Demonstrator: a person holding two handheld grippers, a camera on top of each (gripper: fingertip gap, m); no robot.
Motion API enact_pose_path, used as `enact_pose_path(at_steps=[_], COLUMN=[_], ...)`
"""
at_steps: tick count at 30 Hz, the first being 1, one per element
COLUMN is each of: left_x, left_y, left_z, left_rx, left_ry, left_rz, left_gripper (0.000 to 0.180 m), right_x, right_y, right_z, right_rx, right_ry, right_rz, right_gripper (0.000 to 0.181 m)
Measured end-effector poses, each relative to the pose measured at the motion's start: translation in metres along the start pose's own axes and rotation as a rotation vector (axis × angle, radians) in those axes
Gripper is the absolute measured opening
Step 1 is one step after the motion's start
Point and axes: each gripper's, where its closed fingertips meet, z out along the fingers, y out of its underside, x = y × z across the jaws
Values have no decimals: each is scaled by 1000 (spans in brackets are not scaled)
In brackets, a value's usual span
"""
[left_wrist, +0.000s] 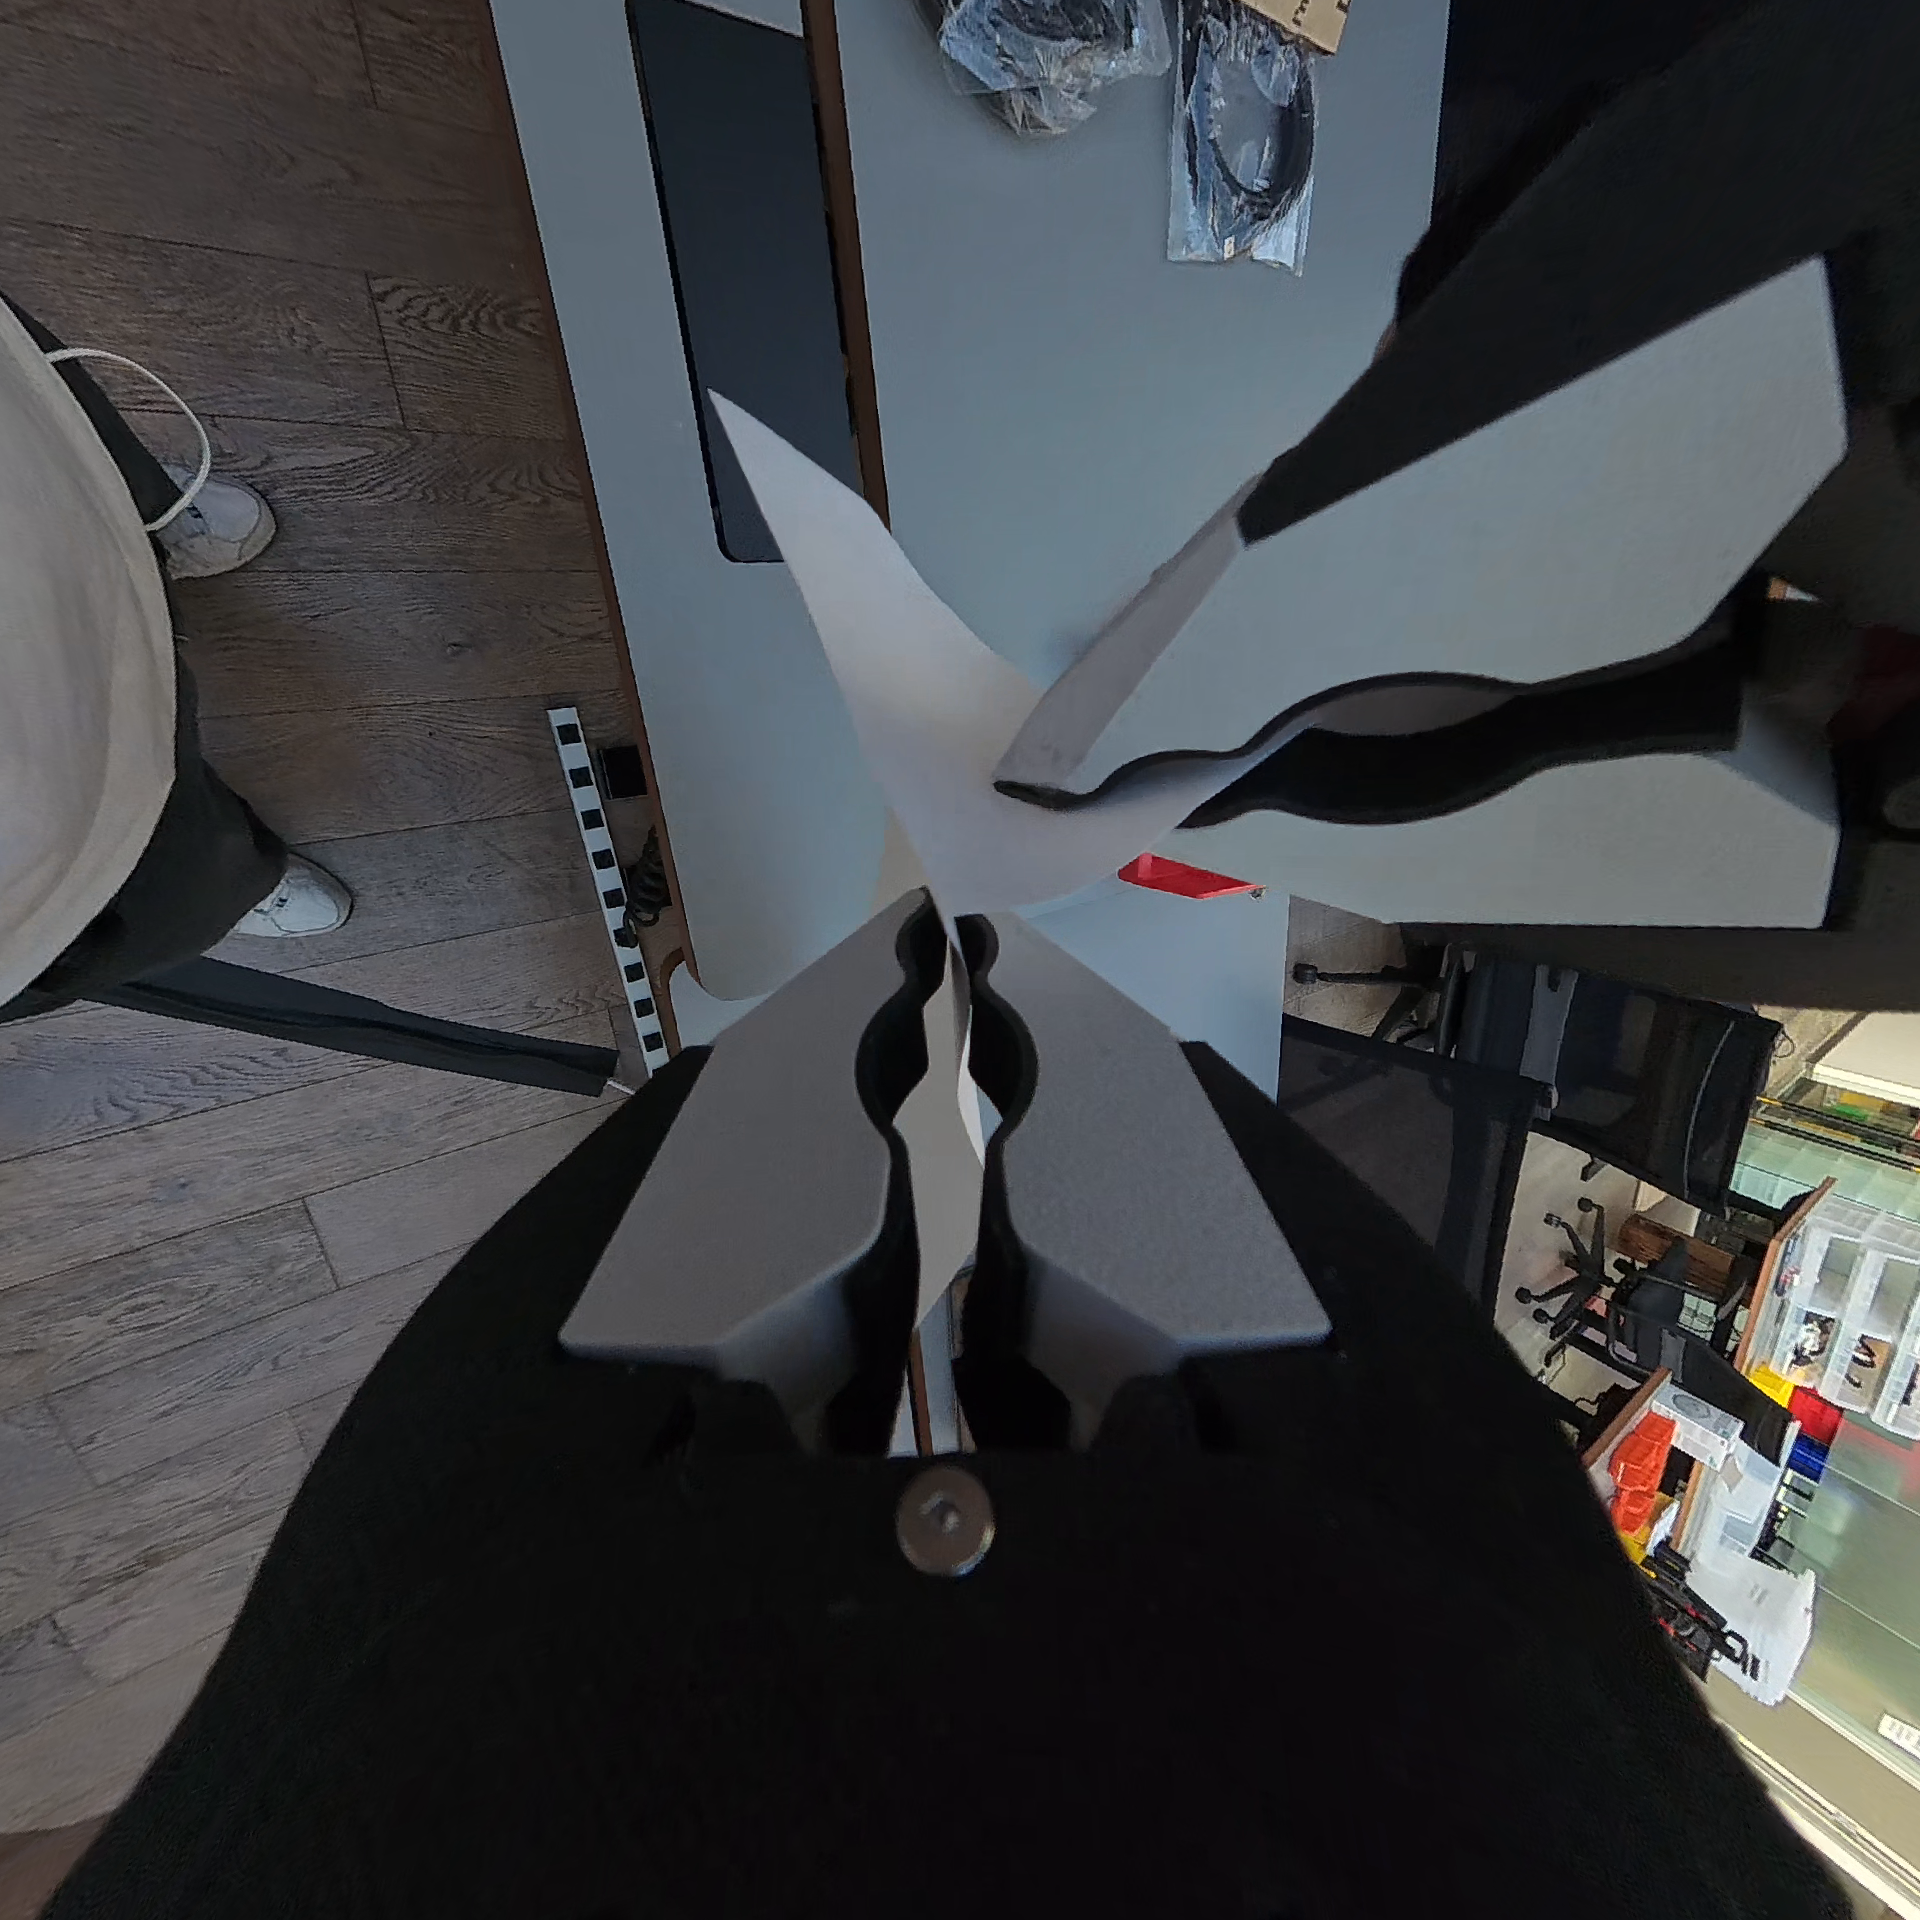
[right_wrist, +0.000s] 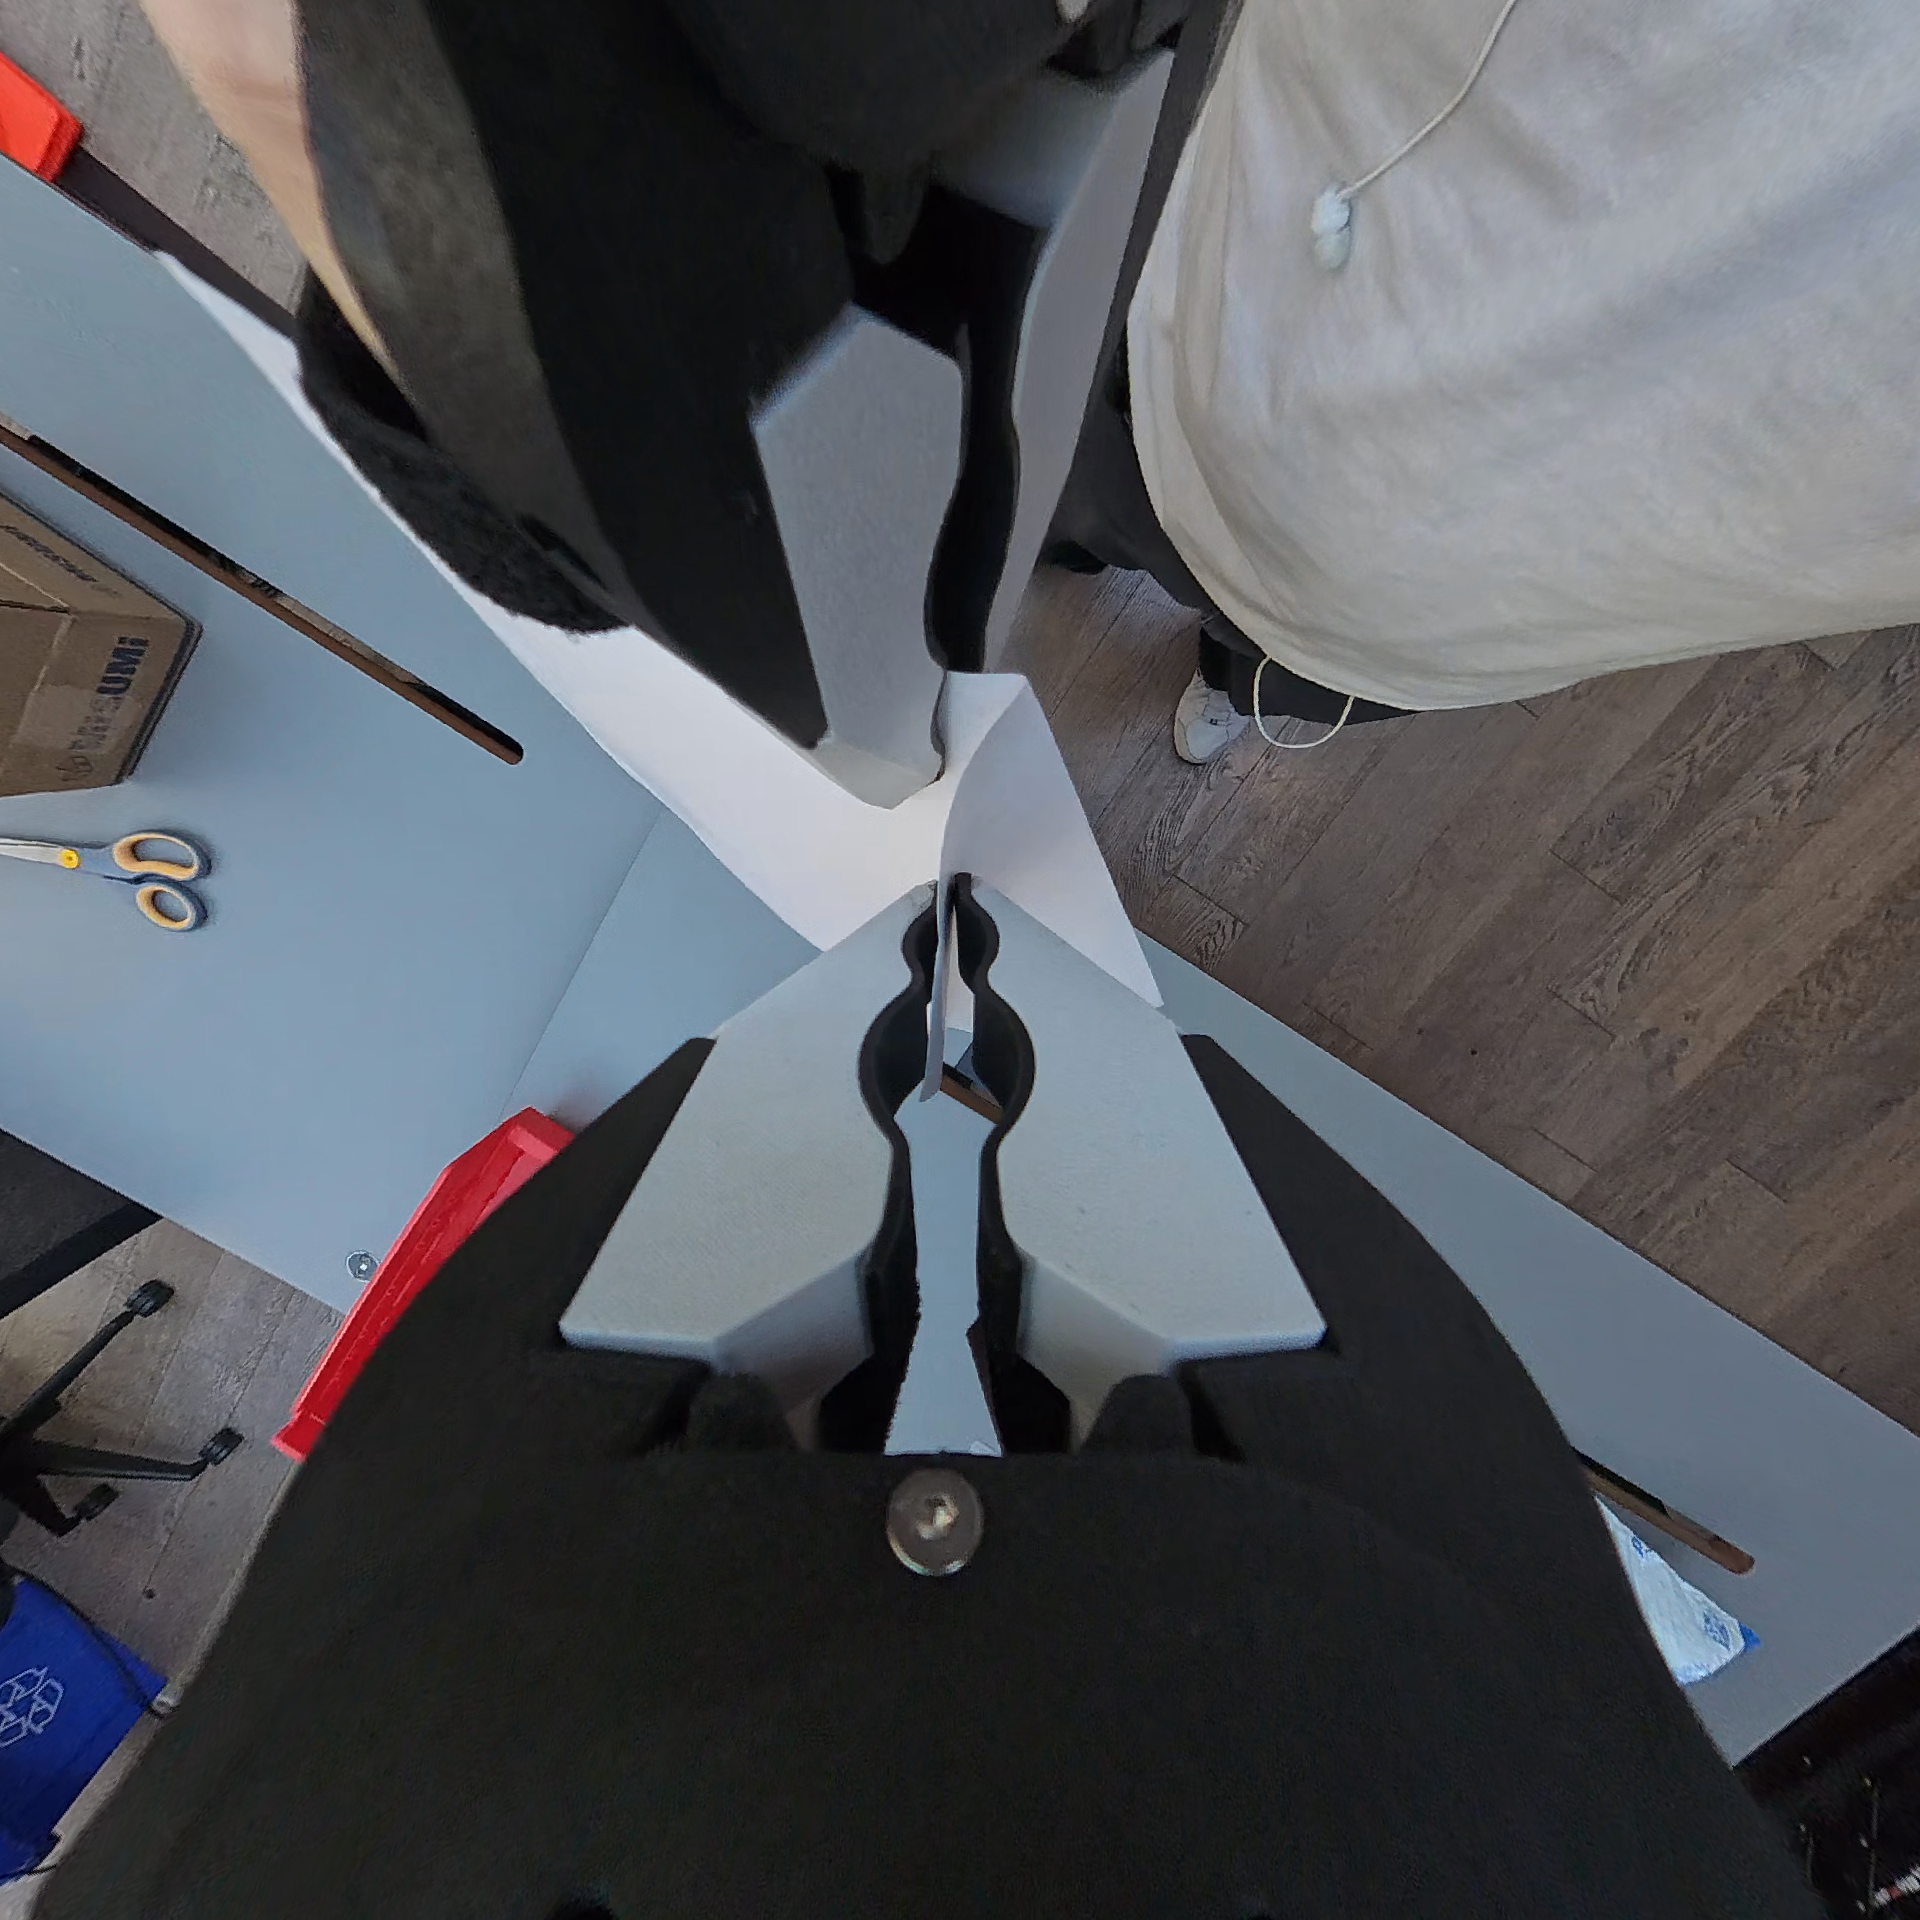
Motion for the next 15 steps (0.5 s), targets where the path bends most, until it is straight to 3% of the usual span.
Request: enact_pose_path(at_steps=[9,11,15], left_x=[-1,-5,-1], left_y=[-1,-4,-12], left_z=[0,-6,-40], left_rx=[40,135,452], left_ry=[-27,-67,-158], left_rz=[-35,-57,-3], left_gripper=[0,0,23], right_x=[1,4,6], right_y=[-3,-8,-31], right_z=[1,-1,-11], right_rx=[3,41,196], right_ry=[-1,11,-13], right_rz=[-37,-68,-137], right_gripper=[0,0,0])
